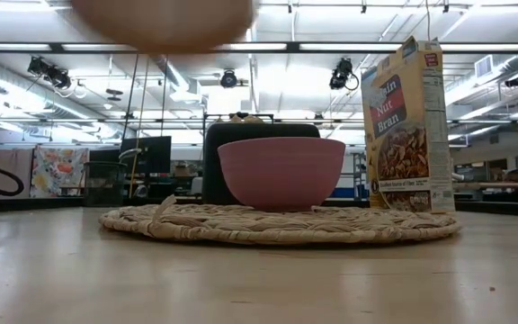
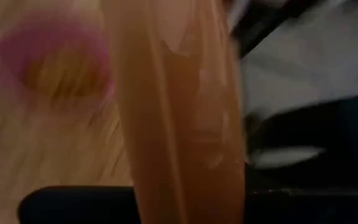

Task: Arrange a breakfast setting
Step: Put the brown plate on the brown placemat

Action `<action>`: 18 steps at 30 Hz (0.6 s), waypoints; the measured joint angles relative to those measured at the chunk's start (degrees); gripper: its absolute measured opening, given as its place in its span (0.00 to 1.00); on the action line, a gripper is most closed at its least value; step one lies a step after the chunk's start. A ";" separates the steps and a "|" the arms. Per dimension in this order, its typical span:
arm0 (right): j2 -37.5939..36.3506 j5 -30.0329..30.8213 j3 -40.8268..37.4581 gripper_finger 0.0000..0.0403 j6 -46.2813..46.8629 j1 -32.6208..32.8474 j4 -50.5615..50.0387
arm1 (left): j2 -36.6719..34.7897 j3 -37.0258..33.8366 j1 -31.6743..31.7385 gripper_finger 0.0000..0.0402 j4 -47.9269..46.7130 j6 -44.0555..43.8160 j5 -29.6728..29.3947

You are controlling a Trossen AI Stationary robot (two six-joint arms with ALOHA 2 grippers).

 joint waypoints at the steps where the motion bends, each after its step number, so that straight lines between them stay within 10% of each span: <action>1: 0.06 1.40 0.00 0.73 0.17 0.00 -2.12 | 0.46 -0.12 -1.41 0.10 -4.00 -2.45 -1.70; 9: 2.01 6.77 -0.04 0.72 0.29 -1.66 -7.92 | 7.48 1.49 -12.19 0.10 -12.85 -8.00 -16.39; 18: 2.58 7.37 -0.04 0.72 -0.06 -5.28 -8.07 | 24.00 9.66 -18.05 0.10 -31.97 6.81 -29.28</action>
